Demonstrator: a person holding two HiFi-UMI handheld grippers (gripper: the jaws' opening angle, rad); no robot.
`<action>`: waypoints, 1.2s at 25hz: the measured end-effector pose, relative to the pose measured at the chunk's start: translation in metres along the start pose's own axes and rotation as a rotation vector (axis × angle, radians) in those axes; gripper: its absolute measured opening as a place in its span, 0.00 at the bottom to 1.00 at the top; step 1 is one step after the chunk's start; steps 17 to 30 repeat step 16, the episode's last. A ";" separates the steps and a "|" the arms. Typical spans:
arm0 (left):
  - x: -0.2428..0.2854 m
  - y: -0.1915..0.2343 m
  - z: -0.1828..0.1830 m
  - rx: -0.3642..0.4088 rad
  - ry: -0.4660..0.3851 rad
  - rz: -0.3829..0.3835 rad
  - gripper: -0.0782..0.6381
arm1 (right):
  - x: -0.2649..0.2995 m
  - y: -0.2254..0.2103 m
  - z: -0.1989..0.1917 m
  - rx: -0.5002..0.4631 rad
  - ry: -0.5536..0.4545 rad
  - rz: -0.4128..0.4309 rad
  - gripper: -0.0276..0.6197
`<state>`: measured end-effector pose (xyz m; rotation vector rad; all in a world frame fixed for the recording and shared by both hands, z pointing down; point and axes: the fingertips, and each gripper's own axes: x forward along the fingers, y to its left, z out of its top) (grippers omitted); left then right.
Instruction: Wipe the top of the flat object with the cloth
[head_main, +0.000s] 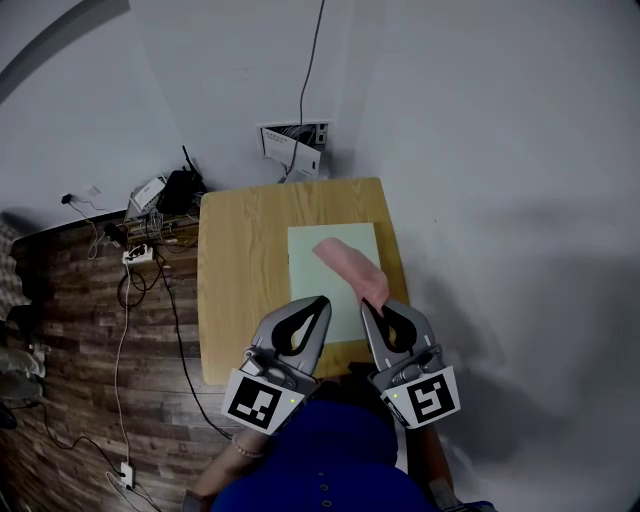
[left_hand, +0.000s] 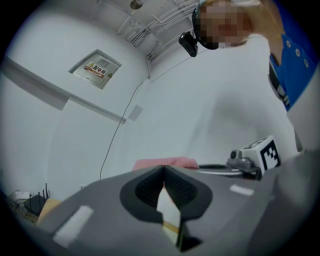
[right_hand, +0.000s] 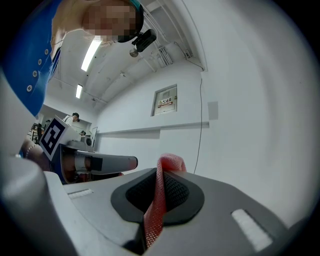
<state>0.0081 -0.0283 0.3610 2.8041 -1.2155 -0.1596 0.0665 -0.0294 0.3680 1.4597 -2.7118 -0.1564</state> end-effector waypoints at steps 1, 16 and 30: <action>0.000 -0.001 0.000 0.001 0.001 0.000 0.11 | -0.001 0.000 0.000 0.002 -0.001 0.000 0.06; -0.001 -0.009 -0.005 -0.004 0.017 0.002 0.11 | -0.007 0.000 0.001 0.010 -0.007 0.014 0.06; -0.001 -0.009 -0.005 -0.004 0.017 0.002 0.11 | -0.007 0.000 0.001 0.010 -0.007 0.014 0.06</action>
